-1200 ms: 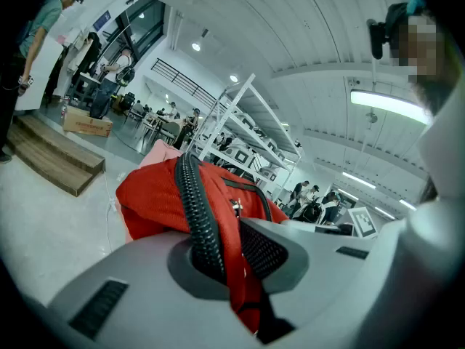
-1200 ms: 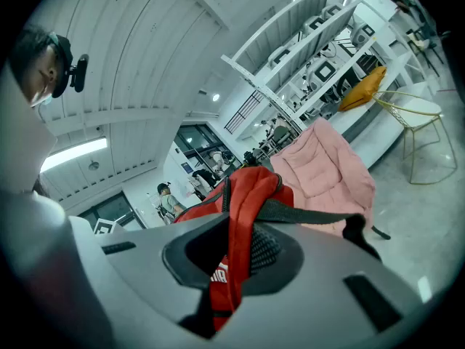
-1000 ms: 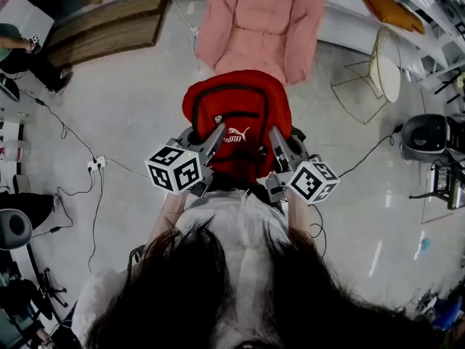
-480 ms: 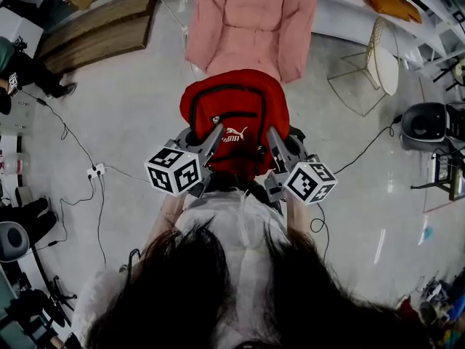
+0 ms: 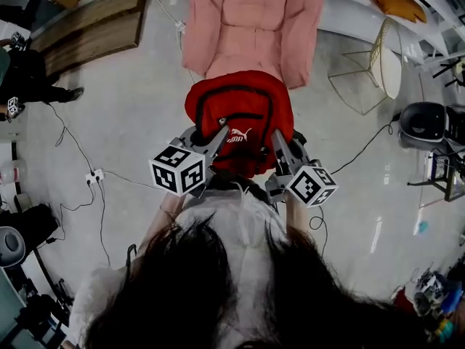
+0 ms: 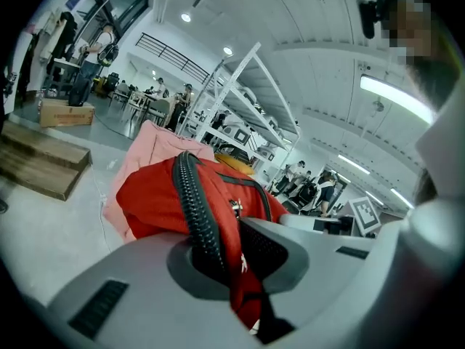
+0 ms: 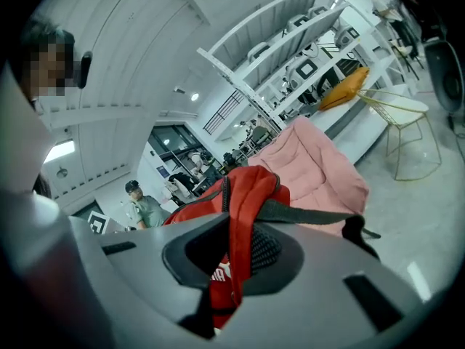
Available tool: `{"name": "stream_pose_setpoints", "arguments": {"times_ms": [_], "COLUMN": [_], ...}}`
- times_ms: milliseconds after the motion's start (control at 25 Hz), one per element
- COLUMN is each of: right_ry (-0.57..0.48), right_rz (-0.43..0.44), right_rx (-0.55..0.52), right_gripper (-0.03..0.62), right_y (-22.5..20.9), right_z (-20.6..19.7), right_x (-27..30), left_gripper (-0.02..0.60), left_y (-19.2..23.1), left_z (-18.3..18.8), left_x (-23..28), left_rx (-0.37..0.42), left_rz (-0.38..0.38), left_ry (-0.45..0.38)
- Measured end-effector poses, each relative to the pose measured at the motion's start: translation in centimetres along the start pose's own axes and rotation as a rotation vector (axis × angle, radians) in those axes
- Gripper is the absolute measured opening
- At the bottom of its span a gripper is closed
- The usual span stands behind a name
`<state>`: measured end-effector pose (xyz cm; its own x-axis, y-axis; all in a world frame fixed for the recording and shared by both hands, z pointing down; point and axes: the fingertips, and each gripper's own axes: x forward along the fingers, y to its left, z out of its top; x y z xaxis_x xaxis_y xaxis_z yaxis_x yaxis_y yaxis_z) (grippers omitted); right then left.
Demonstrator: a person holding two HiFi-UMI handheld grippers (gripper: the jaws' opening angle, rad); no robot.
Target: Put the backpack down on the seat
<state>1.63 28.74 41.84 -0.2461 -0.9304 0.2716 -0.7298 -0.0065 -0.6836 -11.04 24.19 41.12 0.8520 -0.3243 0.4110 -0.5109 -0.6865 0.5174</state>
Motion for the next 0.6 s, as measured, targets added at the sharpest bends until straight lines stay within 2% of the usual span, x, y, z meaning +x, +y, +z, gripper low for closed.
{"name": "stream_pose_setpoints", "arguments": {"times_ms": [120,600], "right_ry": [-0.016,-0.087], "right_rz": [-0.017,-0.035], "right_rx": [0.021,-0.031], "right_gripper": [0.052,0.052], "right_y": [0.2,3.6], "right_z": [0.9,5.2], "right_x": [2.6,12.4], "left_gripper": [0.054,0.054], "left_y": [2.0,9.5], "left_z": [2.1,11.1], "left_x": [0.7,1.6], "left_rx": [0.015,0.081], "left_rz": [-0.022,-0.077], "left_ry": [0.007,-0.032]}}
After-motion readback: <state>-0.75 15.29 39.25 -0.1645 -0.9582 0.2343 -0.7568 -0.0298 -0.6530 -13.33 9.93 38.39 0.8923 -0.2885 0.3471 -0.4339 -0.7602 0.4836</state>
